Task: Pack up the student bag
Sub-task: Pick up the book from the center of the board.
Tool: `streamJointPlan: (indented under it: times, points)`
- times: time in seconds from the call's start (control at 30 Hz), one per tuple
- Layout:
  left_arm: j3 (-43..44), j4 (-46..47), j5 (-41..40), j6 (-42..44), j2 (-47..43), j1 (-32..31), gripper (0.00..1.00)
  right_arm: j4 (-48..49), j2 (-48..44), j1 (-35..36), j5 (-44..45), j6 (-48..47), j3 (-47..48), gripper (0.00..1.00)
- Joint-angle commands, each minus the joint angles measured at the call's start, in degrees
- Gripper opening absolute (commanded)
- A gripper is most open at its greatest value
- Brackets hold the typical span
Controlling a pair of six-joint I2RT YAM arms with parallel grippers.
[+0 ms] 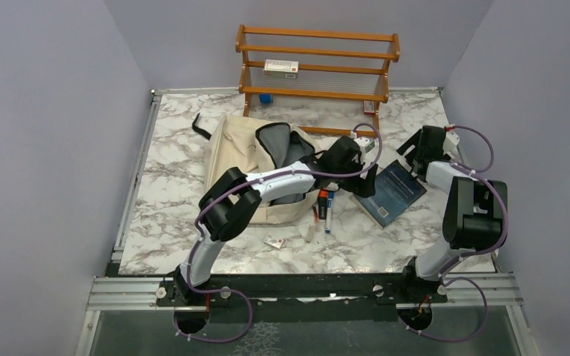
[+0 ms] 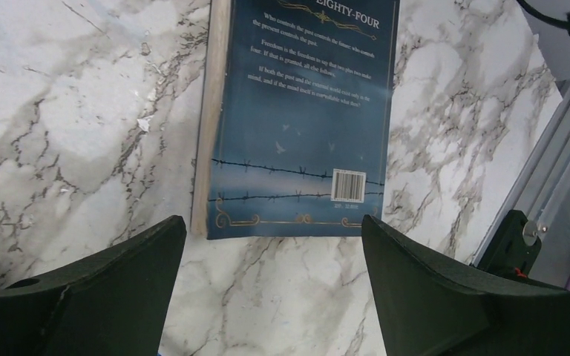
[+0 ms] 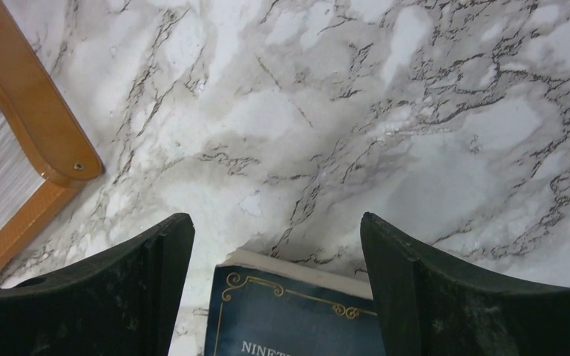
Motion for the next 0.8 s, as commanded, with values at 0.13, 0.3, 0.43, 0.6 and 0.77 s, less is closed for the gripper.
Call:
streamJointPlan:
  times: [0.13, 0.3, 0.43, 0.6, 0.77]
  points:
    - [-2.7, -0.8, -0.2, -5.2, -0.9, -2.1, 0.89, -0.1, 4.5, -2.3, -4.8, -3.5, 3.5, 0.88]
    - [-3.7, -0.8, 0.0, -7.7, 0.1, -3.2, 0.89, -1.4, 6.2, -2.5, -8.3, -4.9, 3.7, 0.89]
    - [-3.0, -0.4, 0.6, -8.4, 1.4, -3.6, 0.89, -1.4, 6.3, -2.8, -11.0, -5.1, 2.7, 0.89]
    - [-0.1, 0.2, 1.1, -7.9, 4.7, -3.6, 0.89, -2.1, 5.2, -3.2, -14.5, -4.0, 0.1, 0.89]
    - [3.2, -1.8, 0.7, -7.4, 7.9, -3.2, 0.89, -1.7, 3.0, -3.2, -18.5, -3.5, -2.2, 0.89]
